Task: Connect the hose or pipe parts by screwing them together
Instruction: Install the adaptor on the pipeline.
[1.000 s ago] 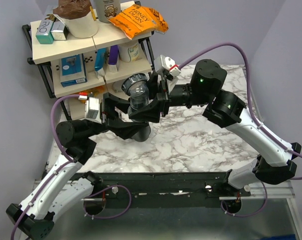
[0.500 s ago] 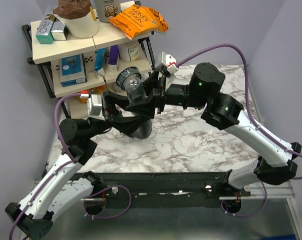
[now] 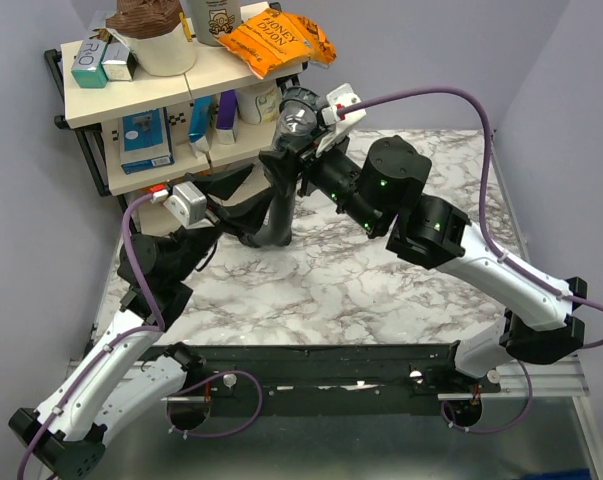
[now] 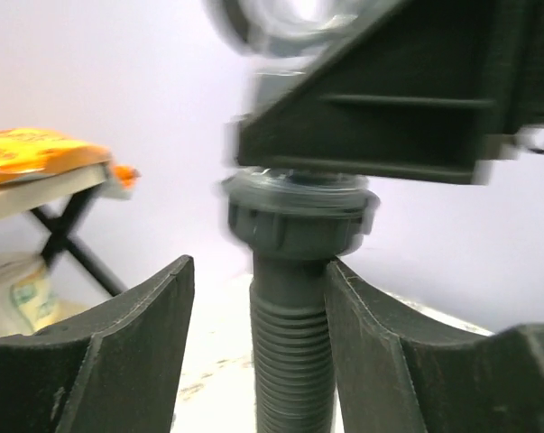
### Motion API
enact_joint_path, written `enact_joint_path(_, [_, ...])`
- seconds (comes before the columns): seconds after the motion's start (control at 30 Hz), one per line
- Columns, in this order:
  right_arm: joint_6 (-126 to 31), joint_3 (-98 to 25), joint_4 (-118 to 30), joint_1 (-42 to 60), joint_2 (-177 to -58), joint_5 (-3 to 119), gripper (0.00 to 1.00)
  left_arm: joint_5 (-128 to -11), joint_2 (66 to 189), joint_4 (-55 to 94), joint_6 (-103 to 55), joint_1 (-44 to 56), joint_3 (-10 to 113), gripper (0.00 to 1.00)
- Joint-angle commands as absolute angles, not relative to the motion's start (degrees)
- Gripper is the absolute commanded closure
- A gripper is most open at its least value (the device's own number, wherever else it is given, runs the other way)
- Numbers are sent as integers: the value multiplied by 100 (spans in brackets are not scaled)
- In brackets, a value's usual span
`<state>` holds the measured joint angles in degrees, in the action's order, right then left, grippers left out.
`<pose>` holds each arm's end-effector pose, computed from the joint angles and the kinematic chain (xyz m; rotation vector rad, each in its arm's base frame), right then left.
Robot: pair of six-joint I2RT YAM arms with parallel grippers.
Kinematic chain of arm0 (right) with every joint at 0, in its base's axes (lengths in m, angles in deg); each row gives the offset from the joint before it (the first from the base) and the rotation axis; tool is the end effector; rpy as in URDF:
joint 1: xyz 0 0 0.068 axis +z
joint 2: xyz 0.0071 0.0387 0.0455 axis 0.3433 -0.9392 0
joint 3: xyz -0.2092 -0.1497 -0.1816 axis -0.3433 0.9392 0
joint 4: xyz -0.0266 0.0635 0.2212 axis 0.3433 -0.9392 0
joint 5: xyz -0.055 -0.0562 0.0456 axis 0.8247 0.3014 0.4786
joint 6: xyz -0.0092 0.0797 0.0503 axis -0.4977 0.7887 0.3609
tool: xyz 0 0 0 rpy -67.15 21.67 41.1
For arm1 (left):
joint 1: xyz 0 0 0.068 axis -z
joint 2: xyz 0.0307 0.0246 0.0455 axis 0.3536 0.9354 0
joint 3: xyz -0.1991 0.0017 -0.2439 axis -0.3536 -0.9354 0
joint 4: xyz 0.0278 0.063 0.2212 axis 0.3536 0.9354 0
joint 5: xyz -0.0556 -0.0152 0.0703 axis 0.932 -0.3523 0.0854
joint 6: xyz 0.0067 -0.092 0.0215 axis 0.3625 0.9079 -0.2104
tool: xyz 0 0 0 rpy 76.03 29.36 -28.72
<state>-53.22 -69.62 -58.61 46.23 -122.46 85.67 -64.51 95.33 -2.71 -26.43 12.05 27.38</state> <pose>0.1583 0.2880 0.5754 -0.5447 1.3898 0.7049 0.1051 -0.0911 0.4796 0.4361 1.0089 -0.7734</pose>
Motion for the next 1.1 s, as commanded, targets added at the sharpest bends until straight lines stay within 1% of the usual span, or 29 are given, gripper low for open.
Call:
enact_joint_path(0.0, [-5192, -6723, -6003, 5076, -12192, 8903, 99, -7782, 9509, -572, -3108, 1058, 2865, 100])
enact_joint_path(0.07, [-5086, -6434, -5634, 5164, -12148, 8648, 99, -7379, 9500, -608, -2844, 1058, 2848, 100])
enact_joint_path(0.1, [-5042, -6379, -5537, 5182, -12131, 8586, 99, -6916, 9482, -573, -2748, 1050, 2848, 100])
enact_joint_path(0.17, [-4971, -6396, -5440, 5191, -12130, 8410, 99, -6369, 9447, -529, -2396, 1058, 2848, 100])
enact_joint_path(0.2, [-4971, -6414, -5440, 5182, -12104, 8401, 99, -5800, 9438, -503, -2273, 1050, 2848, 90])
enact_joint_path(0.27, [-5059, -6440, -5422, 5191, -12034, 8331, 99, -5016, 9403, -432, -2070, 1049, 2839, 73])
enact_joint_path(0.3, [-5094, -6467, -5431, 5191, -12016, 8322, 99, -4691, 9394, -423, -2018, 1058, 2821, 58])
enact_joint_path(0.33, [-5207, -6493, -5448, 5191, -11947, 8313, 99, -4035, 9359, -423, -1895, 1058, 2813, 51])
enact_joint_path(0.37, [-5243, -6528, -5466, 5191, -11920, 8339, 99, -3767, 9350, -388, -1851, 1050, 2812, 45])
enact_joint_path(0.4, [-5313, -6572, -5475, 5191, -11876, 8357, 99, -3443, 9359, -327, -1824, 1049, 2839, 26])
enact_joint_path(0.43, [-5358, -6616, -5527, 5182, -11867, 8392, 99, -3013, 9359, -213, -1815, 1049, 2848, 14])
enact_joint_path(0.47, [-5541, -6651, -5562, 5190, -11832, 8427, 99, -2896, 9359, -169, -1859, 1049, 2839, 1])
enact_joint_path(0.6, [-5701, -6775, -5729, 5191, -11700, 8559, 99, -3000, 9324, 51, -2035, 1032, 2874, 1])
enact_joint_path(0.77, [-5894, -6696, -5773, 5182, -11524, 8586, 99, -2307, 9377, 61, -1904, 997, 2918, 1])
enact_joint_path(0.87, [-5877, -6669, -5765, 5156, -11542, 8489, 99, -2077, 9403, -343, -1439, 997, 2883, 1])
enact_joint_path(0.9, [-5859, -6660, -5773, 5147, -11559, 8445, 99, -2164, 9420, -483, -1263, 997, 2865, 1])
enact_joint_path(1.0, [-5824, -6695, -5730, 5120, -11629, 8270, 99, -2980, 9473, -757, -823, 988, 2883, 1])
enact_joint_path(1.03, [-5824, -6739, -5730, 5112, -11664, 8243, 99, -3774, 9465, -766, -691, 997, 2883, 1])
enact_joint_path(1.07, [-5824, -6800, -5721, 5103, -11682, 8147, 99, -4165, 9482, -731, -603, 988, 2900, 1])
